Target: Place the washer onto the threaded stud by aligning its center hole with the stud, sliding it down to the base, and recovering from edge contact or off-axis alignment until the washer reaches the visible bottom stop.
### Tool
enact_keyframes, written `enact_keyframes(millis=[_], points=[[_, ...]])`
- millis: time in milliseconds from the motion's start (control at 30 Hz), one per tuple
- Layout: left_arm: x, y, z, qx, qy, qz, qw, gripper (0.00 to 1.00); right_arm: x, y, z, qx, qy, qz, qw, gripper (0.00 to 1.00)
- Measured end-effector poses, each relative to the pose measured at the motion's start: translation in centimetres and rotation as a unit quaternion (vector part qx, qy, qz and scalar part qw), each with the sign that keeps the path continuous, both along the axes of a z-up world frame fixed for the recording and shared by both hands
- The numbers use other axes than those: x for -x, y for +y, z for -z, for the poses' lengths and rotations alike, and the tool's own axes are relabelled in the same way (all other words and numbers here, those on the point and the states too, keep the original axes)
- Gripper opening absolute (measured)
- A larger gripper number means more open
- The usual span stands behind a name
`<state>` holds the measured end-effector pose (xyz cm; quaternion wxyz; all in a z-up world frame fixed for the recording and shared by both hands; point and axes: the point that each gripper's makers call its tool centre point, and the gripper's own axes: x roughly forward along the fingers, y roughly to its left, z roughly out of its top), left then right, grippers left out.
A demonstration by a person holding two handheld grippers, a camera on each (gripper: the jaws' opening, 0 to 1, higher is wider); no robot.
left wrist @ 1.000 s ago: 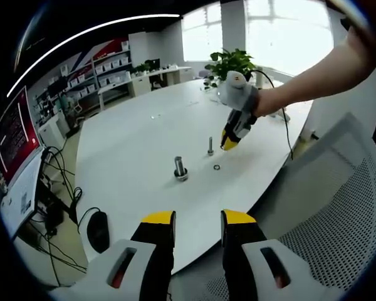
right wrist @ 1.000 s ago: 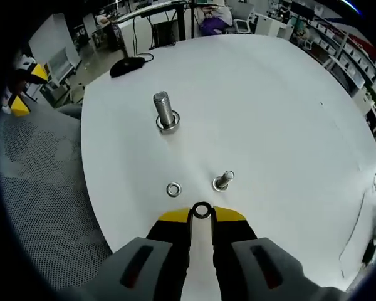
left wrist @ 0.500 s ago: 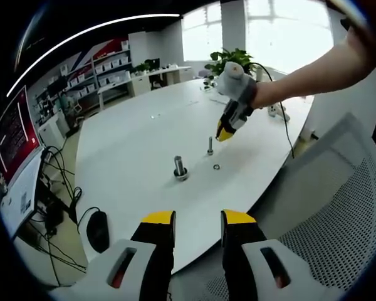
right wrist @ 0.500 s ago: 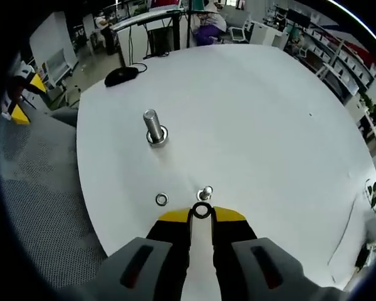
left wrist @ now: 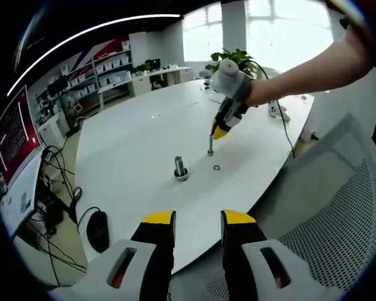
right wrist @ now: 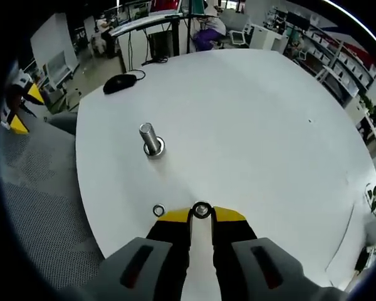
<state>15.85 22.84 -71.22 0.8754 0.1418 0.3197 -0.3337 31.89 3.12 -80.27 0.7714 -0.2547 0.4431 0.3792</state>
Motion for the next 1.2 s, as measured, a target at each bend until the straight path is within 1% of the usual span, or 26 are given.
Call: enact_keyframes(millis=[533,1200], points=[[0.0,0.0,0.0,0.000,0.001,0.000,1.0000,0.27,-0.3,0.3,1.0,0.022,0.006,-0.014,0.9997,0.14],[0.0,0.1,0.1,-0.001,0.003,-0.001,1.0000,0.27,-0.4,0.2,4.2,0.039,0.031,-0.013,0.9987,0.14]])
